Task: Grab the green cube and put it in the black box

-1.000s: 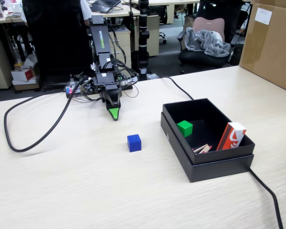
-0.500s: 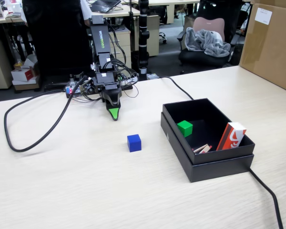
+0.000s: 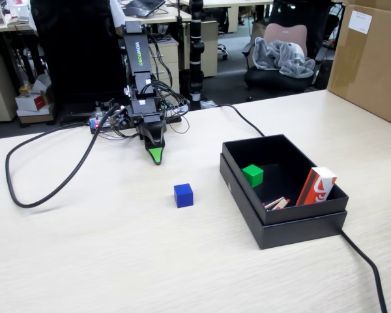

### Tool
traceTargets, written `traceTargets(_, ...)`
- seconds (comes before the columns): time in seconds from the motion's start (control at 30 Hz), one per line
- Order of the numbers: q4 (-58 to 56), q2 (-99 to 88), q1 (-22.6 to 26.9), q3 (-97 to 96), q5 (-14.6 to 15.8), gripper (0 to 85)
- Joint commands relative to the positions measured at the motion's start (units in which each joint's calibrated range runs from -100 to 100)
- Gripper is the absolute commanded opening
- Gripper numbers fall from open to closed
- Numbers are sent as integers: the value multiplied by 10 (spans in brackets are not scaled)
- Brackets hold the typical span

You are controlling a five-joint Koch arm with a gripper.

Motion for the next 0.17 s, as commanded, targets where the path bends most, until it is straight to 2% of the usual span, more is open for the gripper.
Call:
traceTargets(0.0,-16,4,0,-7,0,497)
traceTargets(0.13,-16,4,0,-7,0,497)
